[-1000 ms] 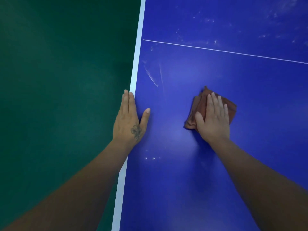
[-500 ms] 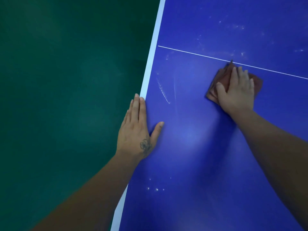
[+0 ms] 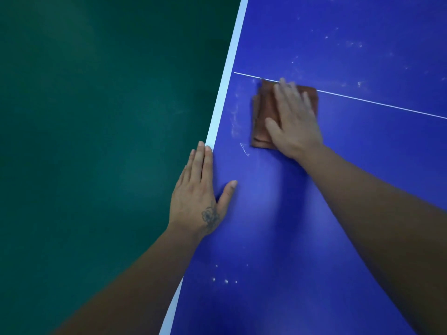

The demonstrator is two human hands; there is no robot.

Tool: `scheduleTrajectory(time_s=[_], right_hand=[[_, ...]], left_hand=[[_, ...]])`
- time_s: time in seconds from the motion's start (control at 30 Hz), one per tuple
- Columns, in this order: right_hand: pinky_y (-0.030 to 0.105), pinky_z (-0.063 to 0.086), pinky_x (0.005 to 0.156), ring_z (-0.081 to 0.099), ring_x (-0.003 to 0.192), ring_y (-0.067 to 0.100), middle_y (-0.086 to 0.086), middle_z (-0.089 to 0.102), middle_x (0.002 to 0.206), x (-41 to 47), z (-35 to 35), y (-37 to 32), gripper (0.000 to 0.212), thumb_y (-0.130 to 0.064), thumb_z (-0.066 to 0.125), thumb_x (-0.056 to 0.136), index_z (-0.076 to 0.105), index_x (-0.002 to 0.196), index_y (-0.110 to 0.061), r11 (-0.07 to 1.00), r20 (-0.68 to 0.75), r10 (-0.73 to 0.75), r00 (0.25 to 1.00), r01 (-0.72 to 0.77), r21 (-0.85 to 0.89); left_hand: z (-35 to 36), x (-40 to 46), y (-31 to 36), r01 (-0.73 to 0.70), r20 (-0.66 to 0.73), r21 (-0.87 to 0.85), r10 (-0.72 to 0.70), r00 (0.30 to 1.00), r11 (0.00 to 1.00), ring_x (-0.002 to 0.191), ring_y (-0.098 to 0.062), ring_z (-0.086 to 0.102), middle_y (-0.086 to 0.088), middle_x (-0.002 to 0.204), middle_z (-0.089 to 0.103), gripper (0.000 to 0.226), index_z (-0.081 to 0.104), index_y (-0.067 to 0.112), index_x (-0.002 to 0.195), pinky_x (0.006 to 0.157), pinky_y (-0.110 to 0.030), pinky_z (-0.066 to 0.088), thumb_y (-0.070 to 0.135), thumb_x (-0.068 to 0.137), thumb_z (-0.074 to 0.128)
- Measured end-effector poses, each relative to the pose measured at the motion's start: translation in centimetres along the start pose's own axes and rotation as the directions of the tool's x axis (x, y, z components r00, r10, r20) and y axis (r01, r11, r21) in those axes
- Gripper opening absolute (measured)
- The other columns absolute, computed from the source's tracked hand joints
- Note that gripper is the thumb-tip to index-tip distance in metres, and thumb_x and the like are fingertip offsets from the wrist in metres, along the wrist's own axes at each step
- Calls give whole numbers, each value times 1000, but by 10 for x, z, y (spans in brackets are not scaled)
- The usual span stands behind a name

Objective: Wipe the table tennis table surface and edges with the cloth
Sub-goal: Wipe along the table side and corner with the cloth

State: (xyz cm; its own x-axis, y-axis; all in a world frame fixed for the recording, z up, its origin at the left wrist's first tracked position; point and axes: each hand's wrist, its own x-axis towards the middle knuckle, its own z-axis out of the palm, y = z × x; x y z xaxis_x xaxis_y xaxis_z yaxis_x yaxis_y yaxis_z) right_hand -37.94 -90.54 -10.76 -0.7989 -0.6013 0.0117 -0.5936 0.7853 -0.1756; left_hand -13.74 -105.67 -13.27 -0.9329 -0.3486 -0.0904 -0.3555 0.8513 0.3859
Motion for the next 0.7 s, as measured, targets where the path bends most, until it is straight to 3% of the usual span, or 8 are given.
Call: scheduleTrajectory(time_s=[0.13, 0.3, 0.4, 0.57, 0.63, 0.7], right_hand=[[47, 1, 132, 2, 162, 20, 2, 9, 176, -22, -3, 45, 88, -71, 24, 101, 16, 167, -12, 965, -23, 263, 965, -263, -21], [47, 0, 131, 2, 162, 20, -1, 10, 175, 6, 4, 20, 91, -76, 16, 98, 15, 167, -18, 933, -44, 357, 933, -359, -25], [46, 1, 131, 4, 162, 18, -3, 13, 175, 30, 8, -8, 84, -71, 18, 100, 19, 167, -20, 959, -43, 281, 959, -282, -21], [41, 6, 131, 13, 160, 11, -12, 23, 172, 51, 14, -74, 60, -52, 28, 109, 31, 164, -27, 999, -5, -45, 999, 45, -8], [39, 11, 130, 22, 158, 8, -12, 36, 167, 51, 14, -93, 53, -44, 32, 111, 41, 159, -25, 986, -19, -140, 990, 141, 83], [42, 25, 126, 39, 146, 11, -3, 57, 151, 49, 9, -99, 45, -36, 39, 111, 56, 147, -17, 954, -131, -68, 989, 102, 281]], left_hand=[[1, 0, 0, 0, -1, -2, 0, 1000, 1000, 167, -18, 5, -1, 181, -2, 92, 6, 11, 172, 134, -36, 19, 71, 105, 28], [1, -1, 0, -2, -10, -10, 2, 1000, 1000, 167, -18, 7, -1, 181, 0, 93, 8, 11, 172, 133, -37, 22, 71, 105, 30], [1, -1, 0, -2, -13, -11, 2, 1000, 1000, 167, -18, 7, -1, 181, 0, 94, 8, 12, 172, 133, -37, 23, 74, 105, 26], [2, 0, -1, -10, -27, -17, 10, 1000, 1000, 167, -20, 10, -3, 181, 5, 92, 12, 10, 172, 132, -41, 28, 72, 106, 28], [2, 1, -2, -7, -22, -5, 7, 1000, 1000, 167, -20, 10, -3, 181, 5, 91, 12, 10, 172, 132, -42, 28, 72, 106, 27], [1, 1, -1, -4, -18, 2, 4, 1000, 1000, 167, -19, 9, -3, 181, 5, 91, 12, 11, 172, 132, -41, 27, 72, 106, 27]])
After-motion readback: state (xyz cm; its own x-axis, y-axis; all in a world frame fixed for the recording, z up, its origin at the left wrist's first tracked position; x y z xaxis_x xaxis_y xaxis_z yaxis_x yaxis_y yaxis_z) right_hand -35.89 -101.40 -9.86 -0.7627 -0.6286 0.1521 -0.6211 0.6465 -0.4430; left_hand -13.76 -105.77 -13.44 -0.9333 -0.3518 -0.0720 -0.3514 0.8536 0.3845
